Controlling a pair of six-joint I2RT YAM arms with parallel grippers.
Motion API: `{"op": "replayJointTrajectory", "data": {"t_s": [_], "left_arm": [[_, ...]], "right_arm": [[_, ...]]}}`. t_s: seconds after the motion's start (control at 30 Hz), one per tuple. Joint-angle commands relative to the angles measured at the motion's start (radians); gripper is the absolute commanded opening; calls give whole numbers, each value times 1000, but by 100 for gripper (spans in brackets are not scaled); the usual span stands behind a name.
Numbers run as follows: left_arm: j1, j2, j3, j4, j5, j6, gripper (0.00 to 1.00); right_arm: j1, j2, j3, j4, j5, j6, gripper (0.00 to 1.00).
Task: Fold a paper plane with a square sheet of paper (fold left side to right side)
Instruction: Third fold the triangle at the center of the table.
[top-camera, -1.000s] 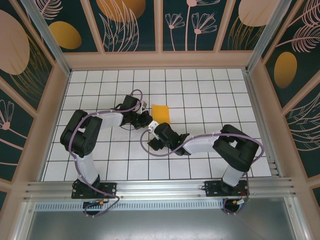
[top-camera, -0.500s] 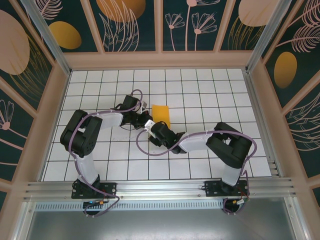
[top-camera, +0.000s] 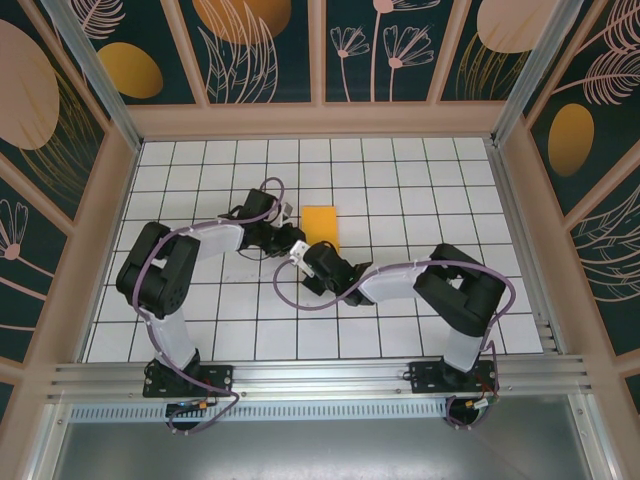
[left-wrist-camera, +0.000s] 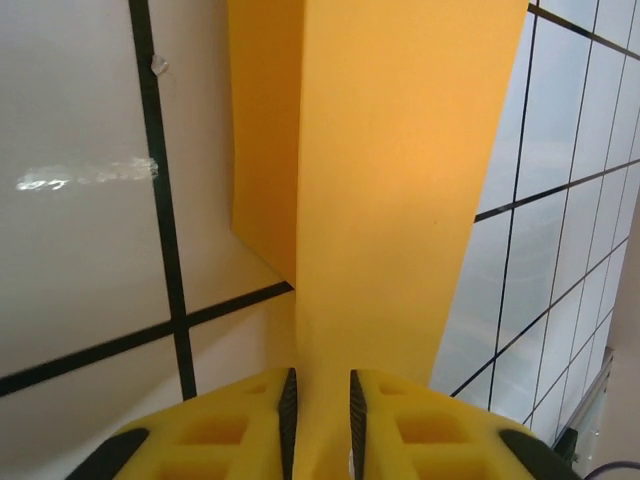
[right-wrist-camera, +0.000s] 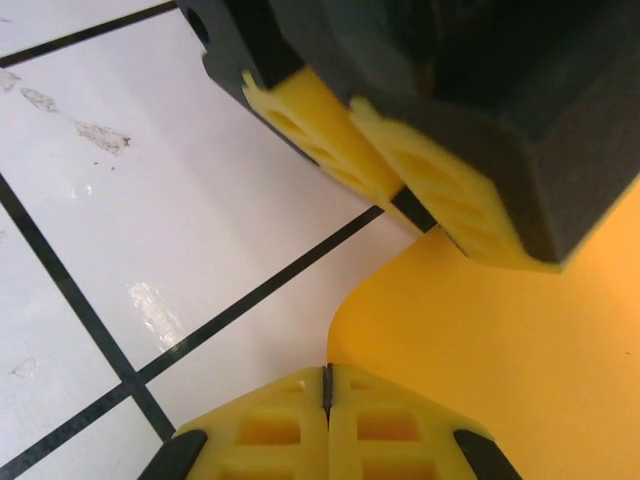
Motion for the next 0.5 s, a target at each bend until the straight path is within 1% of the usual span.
{"op": "replayJointTrajectory", "data": {"t_s": [0.0, 0.07, 0.17, 0.2, 0.3, 0.47], "left_arm": [[25, -88, 30, -83, -25, 60, 35], [40, -108, 28, -108, -32, 74, 40], [54, -108, 38, -132, -38, 89, 42], [55, -108, 49, -134, -35, 92, 41], [53, -84, 97, -105, 16, 82, 35], [24, 41, 250, -120, 24, 106, 34]], "right_arm": [[-17, -45, 5, -26, -51, 25, 0], [-26, -48, 3, -28, -68, 34, 0], [-28, -47, 5, -32, -76, 39, 0], [-29, -47, 5, -32, -80, 42, 0], [-31, -41, 11, -33, -88, 48, 0], [-33, -25, 23, -37, -90, 60, 0]]}}
